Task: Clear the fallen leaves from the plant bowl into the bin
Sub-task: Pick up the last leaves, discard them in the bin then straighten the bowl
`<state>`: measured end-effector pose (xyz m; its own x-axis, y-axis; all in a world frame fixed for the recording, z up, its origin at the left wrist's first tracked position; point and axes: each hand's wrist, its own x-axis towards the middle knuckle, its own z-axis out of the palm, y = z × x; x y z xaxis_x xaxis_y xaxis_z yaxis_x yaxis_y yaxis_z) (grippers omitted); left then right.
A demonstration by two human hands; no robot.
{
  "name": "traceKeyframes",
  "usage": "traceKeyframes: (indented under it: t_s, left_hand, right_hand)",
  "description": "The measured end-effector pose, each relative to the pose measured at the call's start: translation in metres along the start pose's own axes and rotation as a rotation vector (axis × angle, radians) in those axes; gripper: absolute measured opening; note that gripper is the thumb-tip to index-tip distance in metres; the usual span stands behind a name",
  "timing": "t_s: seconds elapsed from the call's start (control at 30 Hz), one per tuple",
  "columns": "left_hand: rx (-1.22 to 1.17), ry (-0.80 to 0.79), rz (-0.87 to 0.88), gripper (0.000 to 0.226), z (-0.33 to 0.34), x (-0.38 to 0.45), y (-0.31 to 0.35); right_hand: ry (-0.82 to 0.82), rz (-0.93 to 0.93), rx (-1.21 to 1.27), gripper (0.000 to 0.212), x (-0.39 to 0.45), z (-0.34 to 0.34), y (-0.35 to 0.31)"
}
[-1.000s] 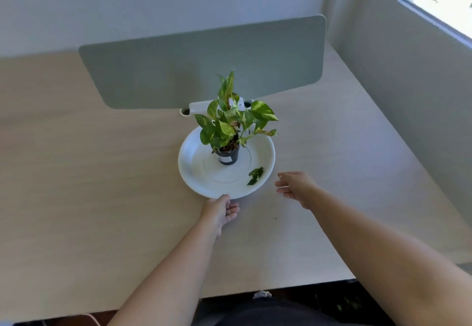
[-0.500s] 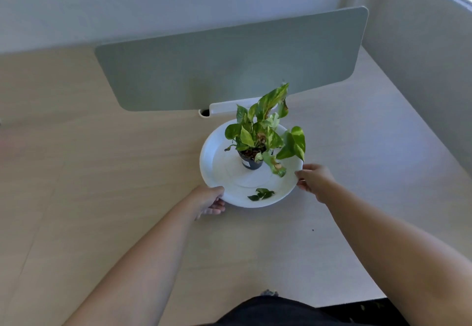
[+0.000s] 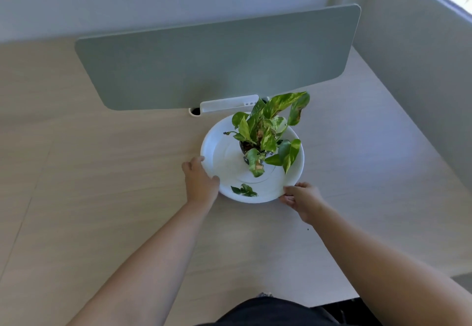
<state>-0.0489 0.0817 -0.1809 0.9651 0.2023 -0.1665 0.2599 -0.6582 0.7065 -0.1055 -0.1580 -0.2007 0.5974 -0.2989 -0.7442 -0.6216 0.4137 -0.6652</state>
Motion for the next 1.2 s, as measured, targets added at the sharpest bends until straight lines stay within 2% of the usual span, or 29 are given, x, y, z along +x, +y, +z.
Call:
traceKeyframes:
  t_s: [0.1,0.17,0.2,0.27,0.33,0.43,0.57,0.67,0.77,0.93,1.03,1.13,1.2]
  left_hand:
    - [0.418,-0.033,0.243,0.042,0.011,-0.008,0.01]
    - [0.519,-0.152,0.254,0.04,0.022,-0.013,0.019]
    - [0.534,-0.226,0.212,0.044,0.026,-0.015,0.021]
    - [0.587,-0.35,0.146,0.068,0.037,-0.017,0.018]
    - [0.646,-0.412,0.156,0.086,0.043,-0.017,0.014]
    - [0.719,-0.447,0.185,0.093,0.044,-0.017,0.015]
    - [0.741,-0.424,0.207,0.077,0.034,-0.019,0.021]
    - [0.642,-0.452,0.222,0.074,0.029,-0.014,0.012]
    - [0.574,-0.456,0.215,0.082,0.024,-0.008,0.006]
    - [0.592,-0.446,0.199,0.053,0.027,-0.01,0.005]
    - [0.651,-0.396,0.176,0.044,0.032,-0.019,0.006]
    - [0.678,-0.35,0.17,0.046,0.035,-0.03,0.01]
    - [0.709,-0.348,0.188,0.05,0.038,-0.039,0.015]
  right_hand:
    - [0.001,0.046,0.033,0.014,-0.008,0.004,0.009]
    - [-0.022,0.075,0.055,0.019,-0.015,0.008,0.014]
    - [-0.038,0.086,0.063,0.021,-0.017,0.01,0.017]
    - [-0.078,0.104,0.065,0.022,-0.021,0.013,0.019]
    - [-0.124,0.122,0.022,0.019,-0.024,0.013,0.02]
    - [-0.123,0.115,-0.166,0.014,-0.019,0.006,0.013]
    - [0.011,-0.035,-0.324,0.008,0.002,-0.01,-0.022]
    - [0.003,-0.095,-0.44,0.008,0.014,-0.023,-0.043]
    - [-0.097,-0.06,-0.459,0.015,0.014,-0.031,-0.041]
    - [-0.132,0.024,-0.334,0.02,0.007,-0.034,-0.024]
    - [-0.125,0.046,-0.314,0.025,0.002,-0.034,-0.024]
    - [-0.027,-0.106,-0.503,0.038,-0.002,-0.035,-0.029]
    - [0.101,-0.349,-0.843,0.056,0.001,-0.037,-0.034]
